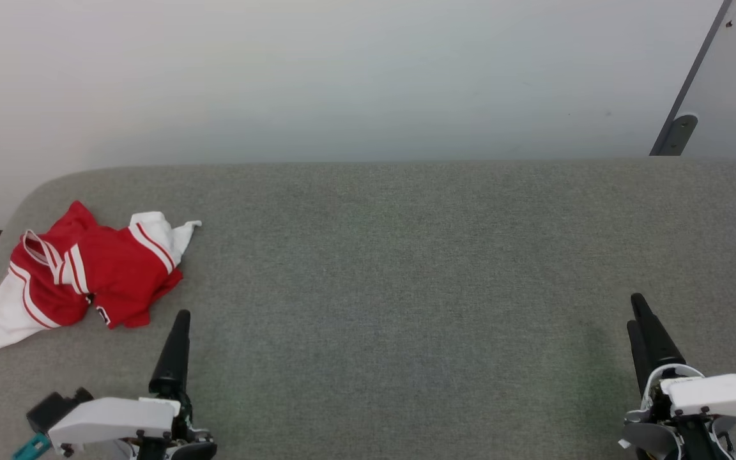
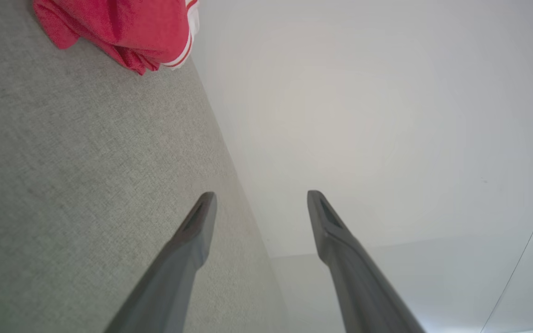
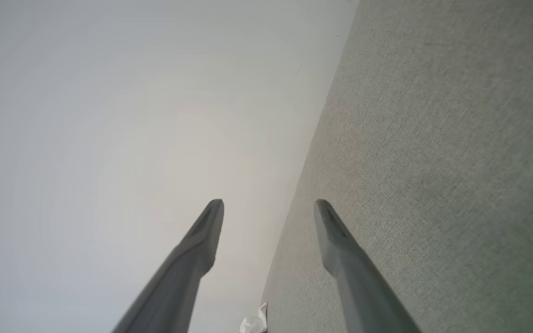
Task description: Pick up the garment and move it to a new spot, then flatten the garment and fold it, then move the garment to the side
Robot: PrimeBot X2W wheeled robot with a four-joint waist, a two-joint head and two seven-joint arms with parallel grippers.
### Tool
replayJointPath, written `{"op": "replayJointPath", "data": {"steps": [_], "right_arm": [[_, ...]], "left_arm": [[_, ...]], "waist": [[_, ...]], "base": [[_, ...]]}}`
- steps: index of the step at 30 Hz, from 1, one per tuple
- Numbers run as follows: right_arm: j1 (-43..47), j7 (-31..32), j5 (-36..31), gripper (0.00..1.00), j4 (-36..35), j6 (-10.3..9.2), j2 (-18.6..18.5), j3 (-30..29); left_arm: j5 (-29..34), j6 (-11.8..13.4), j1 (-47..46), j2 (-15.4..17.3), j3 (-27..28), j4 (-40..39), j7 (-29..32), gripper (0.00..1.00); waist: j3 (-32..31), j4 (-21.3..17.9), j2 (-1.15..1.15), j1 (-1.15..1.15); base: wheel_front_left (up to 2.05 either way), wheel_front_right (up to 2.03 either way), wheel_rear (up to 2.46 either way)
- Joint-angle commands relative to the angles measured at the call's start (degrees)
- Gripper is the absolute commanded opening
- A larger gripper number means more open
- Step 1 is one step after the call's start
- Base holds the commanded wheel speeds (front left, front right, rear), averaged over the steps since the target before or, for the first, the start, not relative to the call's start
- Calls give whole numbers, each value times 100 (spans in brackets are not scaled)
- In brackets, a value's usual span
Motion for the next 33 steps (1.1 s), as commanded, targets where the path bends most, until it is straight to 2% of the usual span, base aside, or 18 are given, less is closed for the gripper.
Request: {"op": "replayJointPath", "data": {"steps": [1,19,33], "right_arm": [[-214,-46,-117,100,-38,0,-65,51],[-698,-452,-2376,100,206,-1,-303,378],[-942,-720,-4404,100,366,-2,-318,250]], "left_arm": [[151,-4,-187,54,1,-96,-37,100],[2628,93,-268,159,-79,-290,-442,100],[4110,291,-377,301,-291,-299,-711,100]], "waist": [[1,0,0,0],[36,-21,0,0],[67,-24,0,0]], "base": [[0,0,0],[0,0,0],[0,0,0]]}}
